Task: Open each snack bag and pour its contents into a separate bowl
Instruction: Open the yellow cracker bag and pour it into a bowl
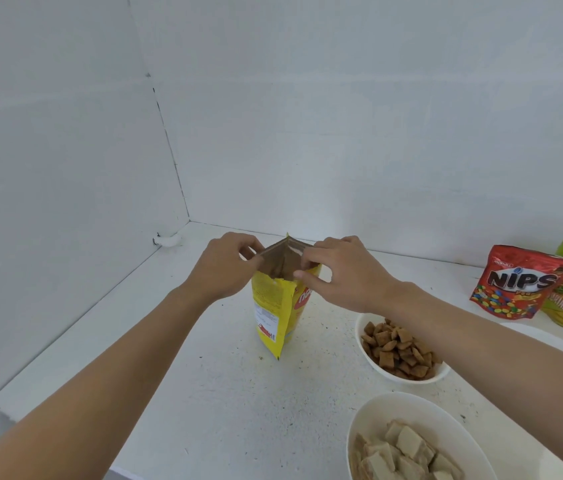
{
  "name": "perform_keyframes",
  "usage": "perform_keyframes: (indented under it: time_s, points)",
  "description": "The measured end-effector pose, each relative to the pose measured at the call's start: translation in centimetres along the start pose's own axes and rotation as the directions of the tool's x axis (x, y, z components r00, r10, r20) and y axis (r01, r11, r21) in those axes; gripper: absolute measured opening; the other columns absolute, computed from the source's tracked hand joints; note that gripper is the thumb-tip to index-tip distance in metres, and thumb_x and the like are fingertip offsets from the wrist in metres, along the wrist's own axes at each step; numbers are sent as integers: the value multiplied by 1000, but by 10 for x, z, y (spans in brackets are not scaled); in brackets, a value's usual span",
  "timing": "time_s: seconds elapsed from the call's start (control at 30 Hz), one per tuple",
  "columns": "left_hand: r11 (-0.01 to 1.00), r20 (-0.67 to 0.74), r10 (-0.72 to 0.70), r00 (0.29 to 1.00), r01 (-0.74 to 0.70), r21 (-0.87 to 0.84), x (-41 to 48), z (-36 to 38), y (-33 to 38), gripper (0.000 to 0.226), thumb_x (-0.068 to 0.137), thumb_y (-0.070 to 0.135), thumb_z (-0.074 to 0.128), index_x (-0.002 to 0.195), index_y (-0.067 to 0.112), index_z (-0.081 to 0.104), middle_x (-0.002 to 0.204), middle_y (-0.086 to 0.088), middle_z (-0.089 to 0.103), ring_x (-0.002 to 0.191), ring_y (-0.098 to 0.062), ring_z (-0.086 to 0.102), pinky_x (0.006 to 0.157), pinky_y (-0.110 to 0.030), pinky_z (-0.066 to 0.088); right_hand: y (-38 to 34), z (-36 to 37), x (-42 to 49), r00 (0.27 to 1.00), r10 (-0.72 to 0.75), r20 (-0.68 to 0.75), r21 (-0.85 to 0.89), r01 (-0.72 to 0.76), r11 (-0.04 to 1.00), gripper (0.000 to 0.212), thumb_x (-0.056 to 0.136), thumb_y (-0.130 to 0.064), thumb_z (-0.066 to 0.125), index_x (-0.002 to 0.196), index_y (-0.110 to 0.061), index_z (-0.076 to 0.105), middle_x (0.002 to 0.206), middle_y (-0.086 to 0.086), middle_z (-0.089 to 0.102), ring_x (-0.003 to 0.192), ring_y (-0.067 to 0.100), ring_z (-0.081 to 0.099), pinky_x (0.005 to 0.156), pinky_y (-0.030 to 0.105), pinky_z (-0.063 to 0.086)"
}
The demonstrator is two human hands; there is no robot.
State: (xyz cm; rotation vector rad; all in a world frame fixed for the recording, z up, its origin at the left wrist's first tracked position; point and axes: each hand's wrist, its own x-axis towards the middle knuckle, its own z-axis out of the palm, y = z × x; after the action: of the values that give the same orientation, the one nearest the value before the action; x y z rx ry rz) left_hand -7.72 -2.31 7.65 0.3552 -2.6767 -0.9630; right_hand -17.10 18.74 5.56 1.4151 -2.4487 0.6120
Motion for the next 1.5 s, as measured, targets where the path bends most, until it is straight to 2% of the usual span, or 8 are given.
perform_keyframes:
  time_s: [0.23,0.37,0.5,0.63,0.9,1.07,1.33,1.5]
  points:
    - [991,-67,29,997,-20,130,5,2,-14,14,91,30,60,80,30,68,76,13,69,74,-16,68,67,-36,57,9,5,-8,998,-19,57,37,16,999,51,89,-76,34,85,-30,57,87,-14,57,97,4,47,92,32,29]
    - [992,-27,-46,999,49,114,9,-5,-25,15,89,31,60,77,34,68,75,10,72,74,-15,71,64,-31,53,6,4,-12,997,-37,67,-66,42,997,42,91,-70,38,91,-31,52,91,-17,54,98,4,46,97,35,29]
    - [998,35,-54,998,55,-21,2,-1,-24,17,98,30,60,85,24,70,82,2,75,66,-11,74,60,-26,45,-10,2,-15,997,-75,34,-153,79,985,25,96,-53,50,89,-29,53,87,-16,51,92,8,45,98,41,33]
    - [961,102,-84,991,107,-254,-12,-3,-25,33,102,46,50,93,23,72,93,1,75,78,-13,76,85,-36,53,-23,2,-17,993,-111,29,-161,114,980,14,95,-42,58,103,-30,55,96,-15,54,97,13,52,100,45,35]
    - [938,129,-47,990,88,-334,-60,3,-44,12,99,36,62,98,29,72,98,8,74,95,-6,72,89,-36,52,-47,9,-5,961,-254,106,-186,270,945,41,96,-28,59,131,-37,41,100,-11,56,95,16,55,92,43,39]
    - [942,206,14,978,56,-330,-84,45,-50,6,96,42,65,98,41,70,113,14,65,115,2,59,102,-37,51,-54,19,5,960,-267,90,-120,276,954,9,98,-26,55,100,-25,63,87,-6,54,84,18,58,85,43,39]
    - [901,-93,133,987,-160,-402,-82,60,-40,17,97,19,66,108,31,68,116,13,60,116,-13,61,93,-30,55,-55,10,27,986,-60,-154,-34,55,998,11,92,-36,64,88,-26,68,77,-12,59,97,16,49,89,43,34]
    - [877,-180,164,970,-227,-423,-74,55,-42,24,98,10,63,111,30,67,117,10,66,115,-15,63,90,-25,55,-56,-4,35,967,87,-241,163,-48,985,7,89,-34,69,85,-28,70,78,-10,63,97,12,55,96,44,37]
